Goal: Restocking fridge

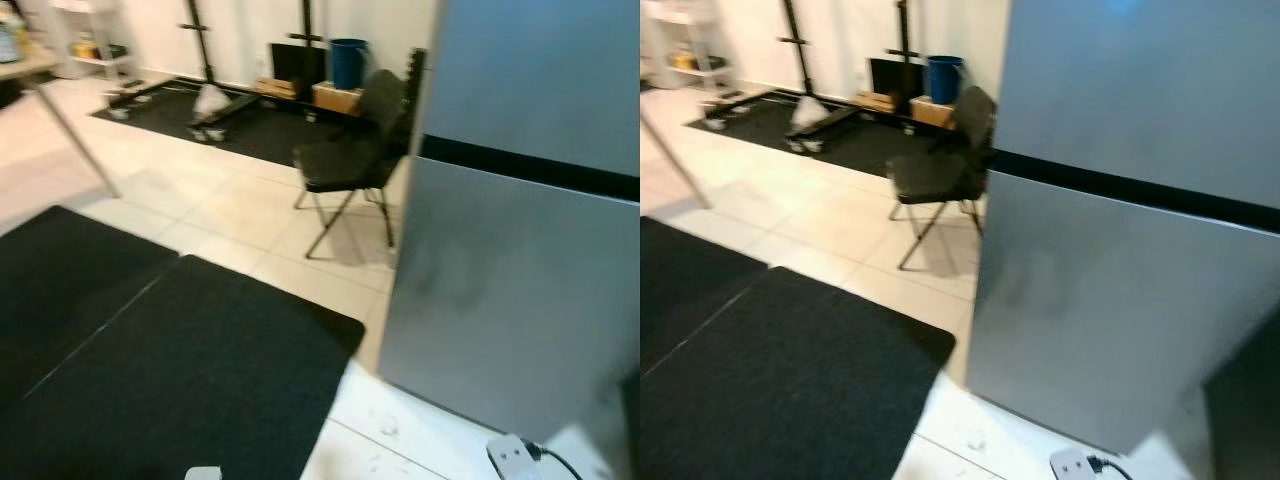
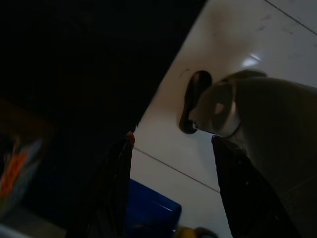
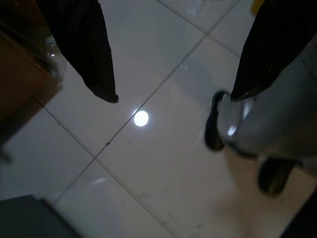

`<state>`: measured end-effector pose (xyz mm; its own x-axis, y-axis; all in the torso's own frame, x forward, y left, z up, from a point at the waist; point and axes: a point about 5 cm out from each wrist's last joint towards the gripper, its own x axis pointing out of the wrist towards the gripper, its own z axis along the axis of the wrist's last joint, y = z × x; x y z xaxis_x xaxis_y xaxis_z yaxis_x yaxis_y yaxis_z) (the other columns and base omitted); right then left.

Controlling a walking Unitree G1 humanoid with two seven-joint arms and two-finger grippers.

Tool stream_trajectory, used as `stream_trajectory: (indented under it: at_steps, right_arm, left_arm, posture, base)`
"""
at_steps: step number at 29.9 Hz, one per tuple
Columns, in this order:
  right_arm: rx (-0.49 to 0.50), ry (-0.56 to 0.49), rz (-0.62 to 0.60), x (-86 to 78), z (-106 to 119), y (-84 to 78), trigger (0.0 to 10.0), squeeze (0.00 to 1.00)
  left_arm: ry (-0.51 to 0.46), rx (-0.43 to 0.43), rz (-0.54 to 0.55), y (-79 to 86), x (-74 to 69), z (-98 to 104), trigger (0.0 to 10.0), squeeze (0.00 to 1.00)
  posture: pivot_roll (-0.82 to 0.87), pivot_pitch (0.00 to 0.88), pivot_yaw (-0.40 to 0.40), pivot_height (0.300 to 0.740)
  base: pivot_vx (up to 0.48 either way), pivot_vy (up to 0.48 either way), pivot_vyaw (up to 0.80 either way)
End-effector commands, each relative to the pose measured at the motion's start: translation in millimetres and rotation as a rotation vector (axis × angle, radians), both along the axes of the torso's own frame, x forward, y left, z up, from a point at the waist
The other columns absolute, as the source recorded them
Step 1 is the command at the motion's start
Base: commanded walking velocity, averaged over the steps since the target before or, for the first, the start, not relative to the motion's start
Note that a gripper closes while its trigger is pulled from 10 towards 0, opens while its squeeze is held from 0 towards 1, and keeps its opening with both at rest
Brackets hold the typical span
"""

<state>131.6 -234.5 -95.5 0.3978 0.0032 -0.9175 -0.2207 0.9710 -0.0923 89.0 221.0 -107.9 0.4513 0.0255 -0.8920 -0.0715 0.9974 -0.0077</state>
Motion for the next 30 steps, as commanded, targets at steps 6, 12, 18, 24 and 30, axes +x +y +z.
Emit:
stream_trajectory:
  at_steps: [6,12,18,24,30]
  right_arm:
    - [-0.009,0.005,0.027,2.2,0.5,0.8,10.0,0.0]
    - [-0.009,0.008,0.032,2.1,0.3,1.5,10.0,0.0]
    - [-0.006,0.008,0.04,2.0,0.1,2.6,10.0,0.0]
    - [-0.022,-0.005,0.046,3.0,0.2,3.2,10.0,0.0]
    - [-0.022,-0.007,0.055,3.3,-0.1,5.0,10.0,0.0]
  left_arm:
    - [-0.003,-0.022,0.018,-2.8,4.4,0.1,10.0,0.0]
    - [-0.009,-0.031,0.039,-2.3,5.5,0.5,10.0,0.0]
    - [-0.01,-0.043,0.057,-1.4,6.1,0.7,10.0,0.0]
    - [-0.012,-0.052,0.073,-0.8,6.7,0.9,10.0,0.0]
    - [-0.014,-0.054,0.07,-0.1,7.4,1.3,10.0,0.0]
  posture:
    - [-0.06,0.0,-0.037,0.74]
    - [-0.06,0.0,-0.034,0.74]
    - [-0.06,0.0,-0.033,0.74]
    - [-0.06,0.0,-0.032,0.74]
    - [-0.06,0.0,-0.031,0.74]
  base:
    - [0.0,0.0,0.77]
    - [0.0,0.0,0.77]
    - [0.0,0.0,0.77]
    - [0.0,0.0,0.26]
    - [0.0,0.0,0.0]
